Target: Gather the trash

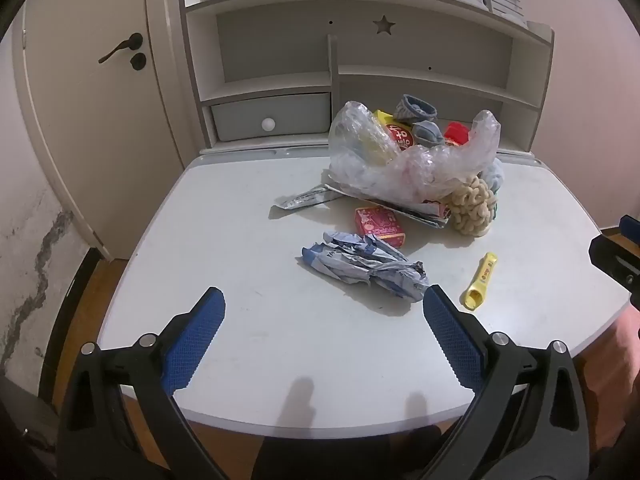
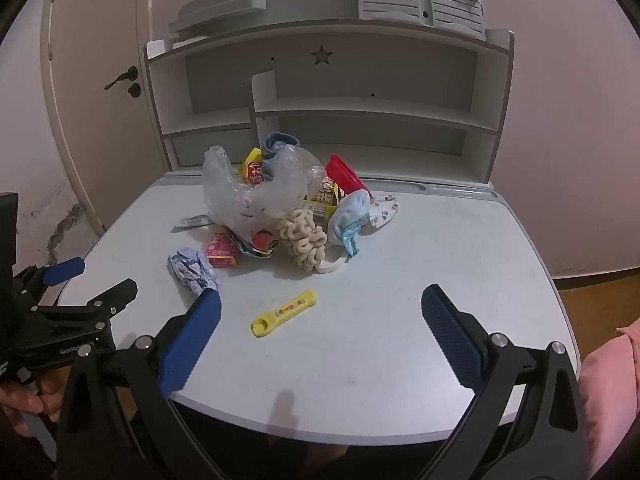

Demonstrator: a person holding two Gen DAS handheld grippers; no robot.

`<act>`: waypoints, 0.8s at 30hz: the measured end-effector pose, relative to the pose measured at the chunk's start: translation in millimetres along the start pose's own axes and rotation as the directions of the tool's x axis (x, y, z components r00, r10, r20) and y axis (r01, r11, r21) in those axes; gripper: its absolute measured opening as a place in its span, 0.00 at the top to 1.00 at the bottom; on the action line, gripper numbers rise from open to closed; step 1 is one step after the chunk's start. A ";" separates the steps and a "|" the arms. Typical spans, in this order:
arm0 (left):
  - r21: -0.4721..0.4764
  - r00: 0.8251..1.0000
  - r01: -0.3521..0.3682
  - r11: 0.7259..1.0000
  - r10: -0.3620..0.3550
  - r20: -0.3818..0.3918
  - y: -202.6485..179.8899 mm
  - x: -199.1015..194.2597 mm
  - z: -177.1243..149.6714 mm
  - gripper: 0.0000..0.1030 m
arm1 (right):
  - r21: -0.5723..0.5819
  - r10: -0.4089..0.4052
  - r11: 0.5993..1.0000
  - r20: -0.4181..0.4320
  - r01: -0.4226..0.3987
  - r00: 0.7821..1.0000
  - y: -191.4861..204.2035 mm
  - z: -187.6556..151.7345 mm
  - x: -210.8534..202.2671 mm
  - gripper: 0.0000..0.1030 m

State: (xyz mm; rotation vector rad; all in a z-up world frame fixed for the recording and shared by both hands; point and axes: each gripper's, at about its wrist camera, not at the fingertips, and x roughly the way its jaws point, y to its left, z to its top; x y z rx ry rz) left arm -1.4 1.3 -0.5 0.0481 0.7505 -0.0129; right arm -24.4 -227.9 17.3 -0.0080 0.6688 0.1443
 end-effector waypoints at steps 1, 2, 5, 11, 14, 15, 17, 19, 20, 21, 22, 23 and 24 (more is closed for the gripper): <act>-0.001 1.000 0.001 1.000 -0.001 -0.001 0.3 -0.3 -0.3 0.06 | 0.002 -0.002 1.000 0.000 0.002 1.000 1.1 0.4 0.2 0.06; 0.000 1.000 0.001 1.000 -0.001 0.000 -0.1 0.2 -0.1 0.06 | 0.003 -0.002 1.000 0.002 0.002 1.000 0.5 0.1 -0.4 0.06; 0.000 1.000 0.001 1.000 -0.001 -0.001 -0.3 0.4 0.0 0.06 | 0.001 -0.002 1.000 0.002 0.002 1.000 1.2 -0.3 -0.8 0.06; -0.002 1.000 -0.001 1.000 0.001 -0.001 -0.2 1.8 0.1 0.06 | 0.002 -0.001 1.000 0.002 0.001 1.000 1.7 -0.6 -1.4 0.06; -0.001 1.000 -0.003 1.000 0.003 -0.003 -0.9 3.7 -2.0 0.06 | 0.001 0.001 1.000 0.001 -0.001 1.000 1.3 -0.6 -1.5 0.06; -0.001 1.000 -0.002 1.000 0.002 -0.003 -0.7 3.6 -2.1 0.06 | 0.002 0.002 1.000 0.002 -0.002 1.000 1.0 -0.7 -1.5 0.06; -0.001 1.000 -0.003 1.000 0.003 -0.003 -1.0 3.8 -2.0 0.06 | 0.000 0.002 1.000 0.001 -0.002 1.000 1.8 -0.8 -2.3 0.06; -0.002 1.000 -0.002 1.000 0.002 -0.003 -0.9 3.7 -1.9 0.06 | -0.002 0.003 1.000 0.000 -0.003 1.000 3.1 -0.6 -1.9 0.05; -0.003 1.000 -0.003 1.000 0.003 -0.003 -0.9 3.8 -2.1 0.06 | -0.002 0.002 1.000 0.000 -0.002 1.000 3.5 -0.6 -1.6 0.06; -0.002 1.000 -0.003 1.000 0.003 -0.004 -0.9 3.7 -1.8 0.06 | -0.001 0.003 1.000 0.000 -0.003 1.000 3.1 -0.4 -1.6 0.06; -0.001 1.000 -0.003 1.000 0.003 -0.004 -1.0 3.7 -1.9 0.06 | -0.001 0.003 1.000 -0.001 -0.003 1.000 3.4 -0.3 -1.9 0.06; -0.001 1.000 -0.003 1.000 0.003 -0.004 -1.0 3.7 -2.1 0.06 | -0.001 0.002 1.000 -0.001 -0.002 1.000 3.3 -0.1 -1.9 0.06; -0.001 1.000 -0.003 1.000 0.003 -0.004 -1.1 3.7 -2.2 0.06 | -0.001 0.003 1.000 -0.001 -0.003 1.000 3.1 0.0 -1.8 0.06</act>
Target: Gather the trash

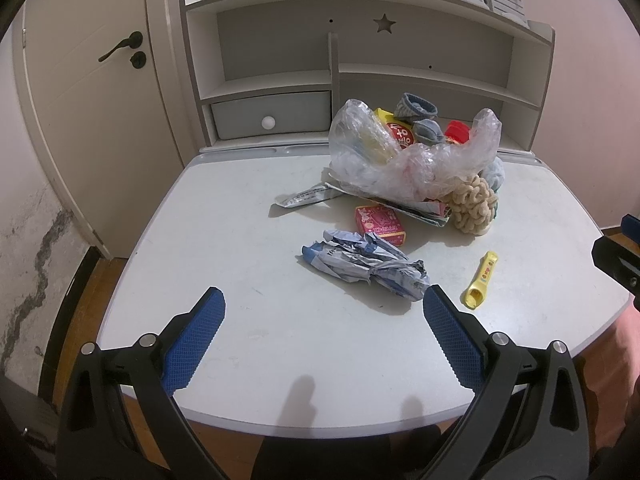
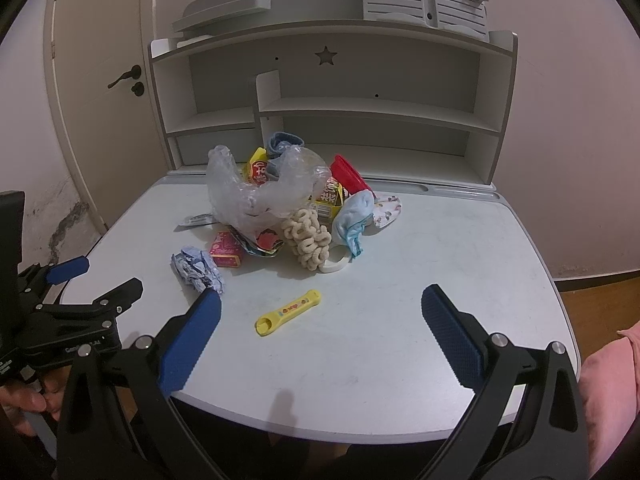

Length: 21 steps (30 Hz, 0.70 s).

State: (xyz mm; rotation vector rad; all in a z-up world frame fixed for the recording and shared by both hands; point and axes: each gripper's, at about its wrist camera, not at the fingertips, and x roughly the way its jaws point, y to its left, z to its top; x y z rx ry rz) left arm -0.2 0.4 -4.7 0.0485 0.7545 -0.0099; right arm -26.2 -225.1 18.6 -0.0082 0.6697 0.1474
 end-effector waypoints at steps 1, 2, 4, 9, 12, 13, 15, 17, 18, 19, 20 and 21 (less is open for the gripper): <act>-0.001 1.000 0.000 1.000 0.000 0.000 0.2 0.0 0.3 0.06 | 0.000 0.000 1.000 0.000 0.000 1.000 0.2 0.1 -0.1 0.06; -0.001 1.000 0.001 1.000 -0.001 0.000 0.1 0.0 0.1 0.06 | 0.000 0.000 1.000 -0.001 0.000 1.000 0.0 0.3 -0.1 0.06; -0.001 1.000 0.000 1.000 0.000 0.001 0.2 0.0 0.3 0.06 | -0.002 0.000 1.000 -0.001 0.000 1.000 0.6 0.4 -0.2 0.06; 0.000 1.000 0.001 1.000 -0.001 0.000 0.2 -0.1 0.4 0.06 | -0.006 0.002 1.000 0.000 -0.002 1.000 3.3 -0.1 -2.2 0.06; -0.001 1.000 0.000 1.000 0.000 0.000 0.1 0.0 0.5 0.06 | -0.005 0.002 1.000 -0.001 -0.002 1.000 2.8 0.1 -1.9 0.06; -0.001 1.000 0.000 1.000 0.000 0.000 0.2 0.0 0.0 0.06 | -0.004 0.002 1.000 0.000 -0.002 1.000 3.5 -0.3 -2.2 0.06; -0.001 1.000 0.000 1.000 0.000 -0.001 0.1 0.0 0.5 0.06 | -0.004 0.003 1.000 -0.001 -0.003 1.000 2.9 0.1 -1.9 0.06; -0.001 1.000 0.001 1.000 -0.001 -0.001 0.1 0.1 0.4 0.06 | -0.005 0.001 1.000 0.000 -0.001 1.000 3.7 -0.3 -2.1 0.06; 0.000 1.000 0.001 1.000 -0.001 -0.001 -0.2 0.1 0.2 0.06 | -0.005 0.002 1.000 -0.002 -0.002 1.000 3.0 0.0 -1.9 0.06; -0.001 1.000 0.000 1.000 0.000 0.000 0.0 -0.1 0.1 0.06 | -0.004 0.003 1.000 -0.002 -0.003 1.000 3.1 -0.1 -1.9 0.06; -0.002 1.000 0.001 1.000 -0.001 -0.001 0.1 -0.1 0.0 0.06 | -0.004 0.003 1.000 0.000 -0.003 1.000 3.2 -0.2 -2.3 0.06; -0.001 1.000 0.002 1.000 -0.002 -0.001 0.1 -0.1 0.2 0.06 | -0.005 0.002 1.000 0.000 -0.002 1.000 2.7 0.3 -1.8 0.06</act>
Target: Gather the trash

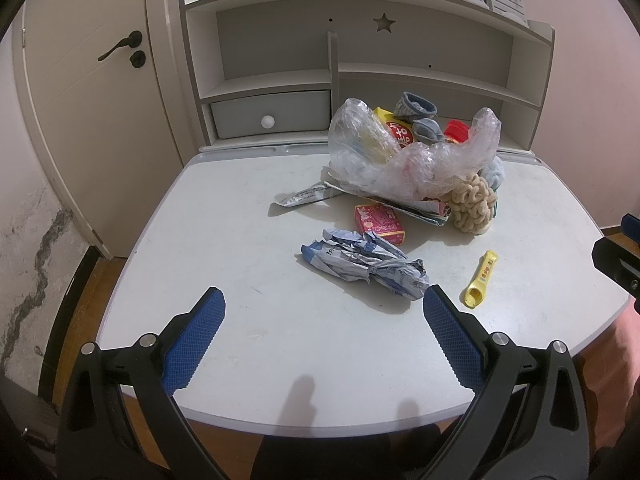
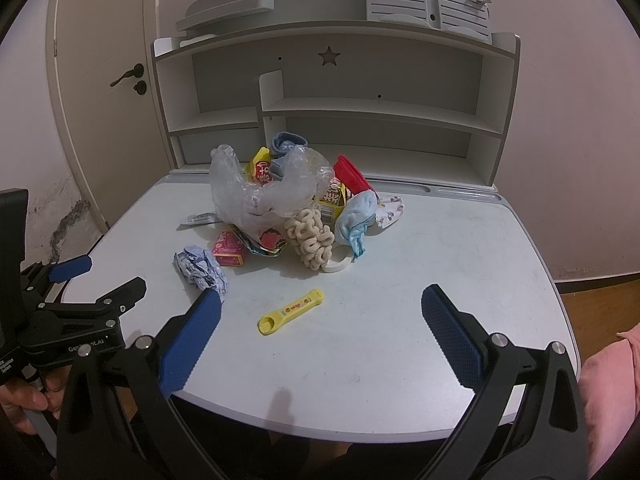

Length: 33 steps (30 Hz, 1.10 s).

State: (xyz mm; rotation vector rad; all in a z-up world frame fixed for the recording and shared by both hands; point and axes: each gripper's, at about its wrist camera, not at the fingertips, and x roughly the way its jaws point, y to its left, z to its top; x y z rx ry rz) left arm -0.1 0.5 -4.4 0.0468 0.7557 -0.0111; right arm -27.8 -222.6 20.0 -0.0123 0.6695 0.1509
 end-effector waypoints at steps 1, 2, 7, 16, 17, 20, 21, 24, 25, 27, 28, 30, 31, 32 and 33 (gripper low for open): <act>0.000 1.000 -0.001 1.000 0.001 0.001 -0.3 0.0 -0.3 0.06 | -0.002 -0.001 1.000 0.000 0.001 1.000 0.9 -0.1 0.0 0.05; 0.000 1.000 -0.002 1.000 0.002 0.000 0.0 0.1 -0.2 0.06 | -0.002 0.000 1.000 0.001 0.000 1.000 1.2 -0.5 -0.1 0.06; -0.002 1.000 0.000 1.000 0.000 -0.001 0.2 0.4 -0.4 0.06 | -0.002 -0.001 1.000 0.000 0.001 1.000 1.4 -1.0 -0.3 0.06; -0.010 0.999 0.015 1.000 -0.015 -0.040 -10.6 18.8 2.1 0.06 | 0.003 -0.007 1.000 -0.018 0.007 1.000 -5.0 -2.0 5.0 0.06; -0.012 0.999 0.013 1.000 -0.014 -0.046 -14.1 22.8 5.9 0.06 | 0.006 -0.008 1.000 -0.022 0.008 1.000 -7.1 -1.4 7.4 0.06; -0.027 0.998 0.009 1.000 -0.011 -0.055 -27.9 39.3 17.0 0.06 | 0.022 -0.011 1.000 -0.033 0.012 0.999 -14.7 -1.5 11.8 0.06; -0.032 0.998 -0.002 0.999 0.000 -0.061 -31.7 46.2 19.9 0.06 | 0.025 -0.013 1.000 -0.036 0.014 0.999 -16.6 -1.4 13.0 0.06; -0.053 0.995 -0.030 0.998 0.025 -0.102 -41.0 72.0 27.3 0.06 | 0.033 -0.017 0.999 -0.047 0.019 0.999 -22.5 -2.3 17.3 0.06; -0.050 0.992 -0.050 0.997 0.043 -0.120 -43.7 82.0 27.8 0.06 | 0.036 -0.018 0.999 -0.053 0.020 0.998 -24.6 -3.4 19.4 0.06; -0.046 0.988 -0.081 0.996 0.074 -0.137 -43.6 92.2 26.8 0.06 | 0.040 -0.017 0.999 -0.061 0.020 0.998 -26.9 -5.3 23.1 0.06; -0.040 0.986 -0.093 0.995 0.087 -0.139 -43.2 95.3 25.6 0.06 | 0.040 -0.018 0.999 -0.068 0.021 0.998 -27.4 -7.0 25.6 0.06; -0.014 0.982 -0.114 0.993 0.111 -0.152 -40.3 102.3 22.2 0.06 | 0.035 -0.019 0.999 -0.083 0.022 0.996 -25.7 -11.1 31.5 0.06; -0.007 0.981 -0.114 0.993 0.112 -0.161 -37.3 104.6 20.2 0.06 | 0.031 -0.017 0.999 -0.096 0.020 0.995 -24.1 -13.6 35.2 0.06; -0.002 0.980 -0.114 0.994 0.112 -0.167 -32.1 105.7 18.5 0.06 | 0.028 -0.016 0.999 -0.106 0.019 0.994 -22.2 -15.6 38.6 0.06; 0.003 0.979 -0.114 0.993 0.113 -0.168 -26.2 104.2 16.4 0.06 | 0.023 -0.014 1.000 -0.118 0.017 0.993 -19.8 -18.1 42.3 0.06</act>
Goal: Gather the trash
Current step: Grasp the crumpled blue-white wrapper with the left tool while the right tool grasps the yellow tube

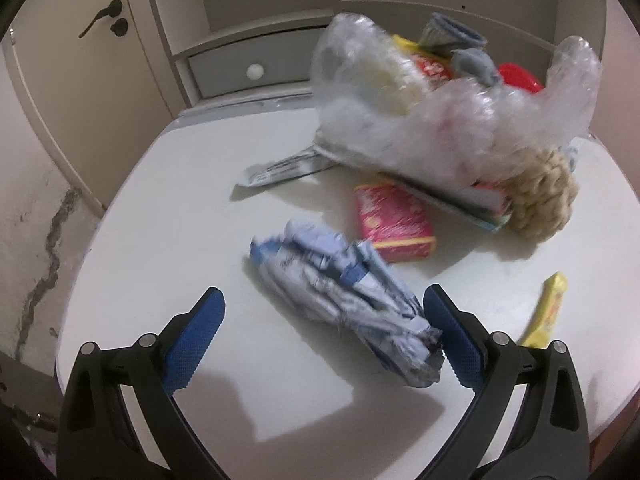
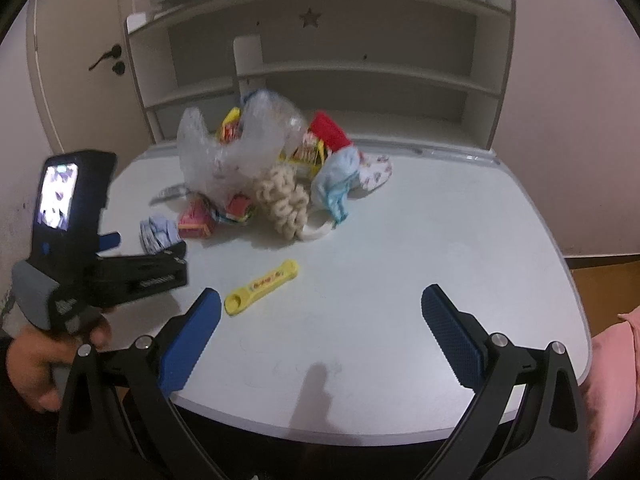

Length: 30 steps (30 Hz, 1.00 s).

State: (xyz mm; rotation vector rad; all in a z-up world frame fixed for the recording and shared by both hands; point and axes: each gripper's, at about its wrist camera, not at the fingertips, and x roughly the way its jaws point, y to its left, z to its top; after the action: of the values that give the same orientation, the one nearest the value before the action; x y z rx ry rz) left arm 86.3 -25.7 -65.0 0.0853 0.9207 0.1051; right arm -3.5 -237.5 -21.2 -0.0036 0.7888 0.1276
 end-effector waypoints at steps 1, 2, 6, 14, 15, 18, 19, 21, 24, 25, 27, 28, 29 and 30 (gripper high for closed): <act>0.005 1.000 0.002 1.000 -0.002 -0.001 6.9 -1.1 -2.2 0.06 | -0.005 0.001 1.000 -0.006 -0.001 1.000 2.3 -0.7 2.4 0.06; 0.009 1.000 0.010 1.000 -0.010 -0.002 11.5 -1.8 -3.7 0.06 | -0.012 -0.001 1.000 -0.011 0.001 1.000 5.8 -2.5 5.2 0.06; 0.024 0.999 0.037 0.999 -0.037 -0.009 29.2 -0.8 -6.6 0.06 | -0.011 0.004 1.000 -0.052 -0.005 0.999 18.1 -5.5 21.9 0.06; 0.062 0.998 0.067 0.996 -0.068 0.004 21.0 12.2 4.4 0.07 | -0.008 -0.036 0.999 -0.107 0.036 0.994 53.7 9.2 63.9 0.06; 0.060 0.997 0.075 0.995 -0.075 0.005 22.3 13.3 4.2 0.09 | -0.012 -0.055 0.998 -0.117 0.053 0.992 57.0 10.4 70.3 0.06; 0.071 0.996 0.089 0.994 -0.089 0.007 25.6 17.0 5.8 0.28 | 0.003 -0.073 0.997 -0.145 0.074 0.987 62.6 13.8 86.7 0.16; 0.071 0.994 0.110 0.991 -0.110 0.002 28.4 20.8 7.0 0.34 | 0.008 -0.084 0.996 -0.153 0.086 0.985 64.1 14.7 91.6 0.18; 0.057 0.989 0.150 0.987 -0.150 -0.007 32.0 23.5 6.9 0.58 | 0.011 -0.096 0.995 -0.165 0.099 0.982 63.8 15.9 97.0 0.30; 0.069 0.989 0.150 0.986 -0.151 0.001 30.4 20.5 4.7 0.70 | 0.025 -0.082 0.996 -0.190 0.089 0.978 62.3 12.8 104.6 0.48; 0.068 0.987 0.159 0.985 -0.159 0.001 30.6 18.9 3.9 0.70 | 0.033 -0.074 0.996 -0.188 0.082 0.979 61.1 11.8 103.7 0.52; 0.076 0.988 0.152 0.985 -0.154 0.018 31.1 13.4 2.4 0.70 | 0.024 -0.067 0.997 -0.185 0.073 0.980 59.6 10.7 100.7 0.87; 0.078 0.988 0.151 0.985 -0.154 0.022 31.1 10.1 1.9 0.70 | 0.021 -0.056 0.998 -0.190 0.061 0.980 57.5 10.2 100.0 0.87; 0.080 0.987 0.156 0.984 -0.159 0.029 29.3 2.9 -0.2 0.70 | 0.025 -0.034 0.999 -0.195 0.040 0.980 53.1 10.0 100.2 0.87; 0.085 0.985 0.164 0.983 -0.167 0.035 27.4 -3.3 -0.5 0.70 | 0.035 -0.019 0.999 -0.195 0.026 0.981 47.1 8.3 97.0 0.87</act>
State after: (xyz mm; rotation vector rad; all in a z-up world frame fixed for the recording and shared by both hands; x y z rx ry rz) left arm 82.4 1.1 -59.5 0.0864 0.8870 -0.0886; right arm 64.6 -179.4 -81.9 0.0102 0.9861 0.0922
